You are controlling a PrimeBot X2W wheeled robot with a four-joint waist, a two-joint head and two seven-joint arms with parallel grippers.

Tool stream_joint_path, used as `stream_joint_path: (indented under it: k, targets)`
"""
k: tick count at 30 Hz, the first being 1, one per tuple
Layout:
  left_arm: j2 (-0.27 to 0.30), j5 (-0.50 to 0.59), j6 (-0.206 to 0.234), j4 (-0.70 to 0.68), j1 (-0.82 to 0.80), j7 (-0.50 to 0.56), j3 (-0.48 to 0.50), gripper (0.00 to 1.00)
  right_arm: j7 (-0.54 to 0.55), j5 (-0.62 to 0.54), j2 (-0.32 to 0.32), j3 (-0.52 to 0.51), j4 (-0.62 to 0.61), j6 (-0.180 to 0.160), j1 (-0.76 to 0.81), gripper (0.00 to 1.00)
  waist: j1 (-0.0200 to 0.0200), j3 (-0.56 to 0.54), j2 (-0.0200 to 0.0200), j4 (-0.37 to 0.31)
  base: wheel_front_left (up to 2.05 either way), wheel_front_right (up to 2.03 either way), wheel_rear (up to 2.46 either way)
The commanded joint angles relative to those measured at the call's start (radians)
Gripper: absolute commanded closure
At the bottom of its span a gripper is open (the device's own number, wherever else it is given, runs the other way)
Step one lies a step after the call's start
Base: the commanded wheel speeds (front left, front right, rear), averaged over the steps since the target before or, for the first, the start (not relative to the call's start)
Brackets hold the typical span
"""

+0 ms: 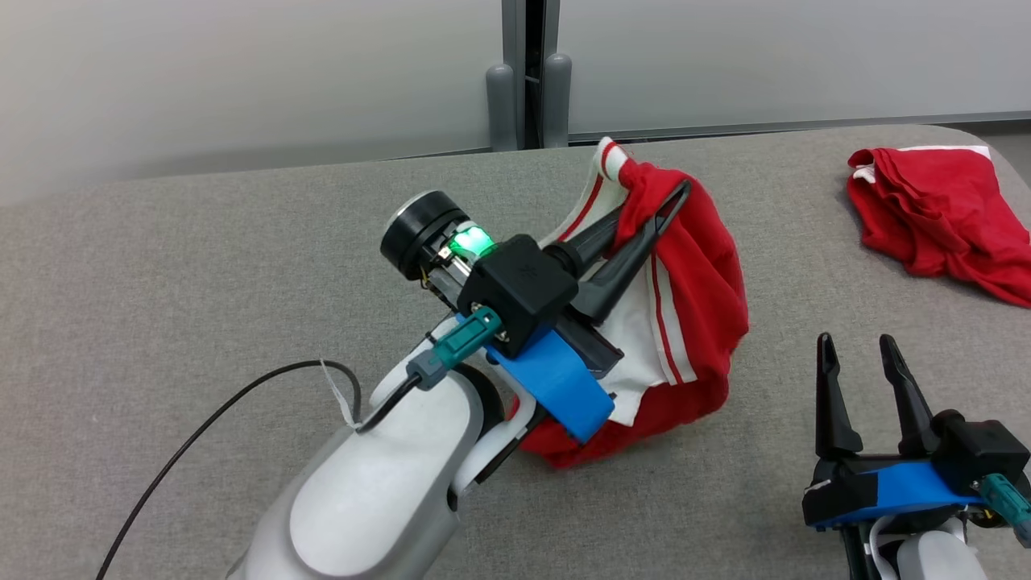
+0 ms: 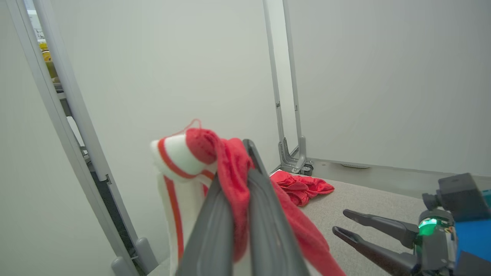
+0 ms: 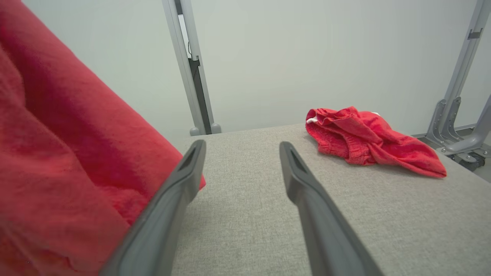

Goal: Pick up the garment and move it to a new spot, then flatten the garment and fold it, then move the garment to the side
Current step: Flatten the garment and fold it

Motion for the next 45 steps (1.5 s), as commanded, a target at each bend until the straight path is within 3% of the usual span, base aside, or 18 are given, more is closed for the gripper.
stream_joint_path:
  k: [1, 7, 16, 21, 29, 34, 35, 36, 45]
  targets:
    - [0.003, -0.006, 0.016, 0.015, -0.012, -0.011, 0.007, 1.0, -0.005, -0.001, 0.001, -0.005, -0.004, 0.0, -0.01, 0.0, 0.0, 0.001, 0.0, 0.002, 0.0, 0.0, 0.0]
    - [0.047, -0.035, 0.055, 0.094, 0.04, -0.038, 0.067, 1.0, -0.005, -0.004, 0.001, -0.02, -0.01, 0.0, -0.001, 0.0, 0.0, 0.009, 0.0, 0.02, 0.0, 0.0, 0.0]
    - [0.238, -0.092, 0.129, 0.203, 0.19, -0.105, 0.237, 1.0, -0.005, -0.009, 0.001, -0.02, -0.008, 0.0, -0.007, 0.0, 0.0, 0.021, 0.0, 0.041, 0.0, 0.0, 0.0]
    - [0.311, -0.137, 0.156, 0.244, 0.299, -0.143, 0.312, 1.0, -0.005, -0.016, 0.001, -0.023, -0.001, 0.0, -0.007, 0.0, 0.0, 0.026, 0.0, 0.054, 0.0, 0.0, 0.0]
    - [0.366, -0.206, 0.194, 0.299, 0.437, -0.199, 0.406, 1.0, -0.005, -0.022, 0.001, -0.016, 0.01, 0.0, -0.013, 0.0, 0.0, 0.031, 0.0, 0.074, 0.0, 0.0, 0.0]
    - [0.364, -0.224, 0.188, 0.326, 0.48, -0.201, 0.406, 0.98, -0.005, -0.022, -0.001, -0.009, 0.018, 0.0, -0.012, 0.0, 0.0, 0.031, 0.0, 0.086, 0.0, 0.0, 0.0]
    - [0.363, -0.227, 0.183, 0.335, 0.48, -0.204, 0.405, 0.55, -0.005, -0.022, -0.001, -0.009, 0.02, 0.0, -0.013, 0.0, 0.0, 0.031, 0.0, 0.088, 0.0, 0.0, 0.0]
    - [0.359, -0.229, 0.181, 0.341, 0.477, -0.21, 0.403, 0.0, -0.005, -0.022, -0.001, -0.008, 0.021, 0.0, -0.015, 0.0, 0.0, 0.031, 0.0, 0.091, 0.0, 0.0, 0.0]
    - [0.347, -0.204, 0.207, 0.338, 0.479, -0.264, 0.429, 0.0, -0.005, -0.016, -0.002, -0.004, 0.032, 0.0, -0.01, 0.0, 0.0, 0.007, 0.0, 0.101, 0.0, 0.0, 0.0]
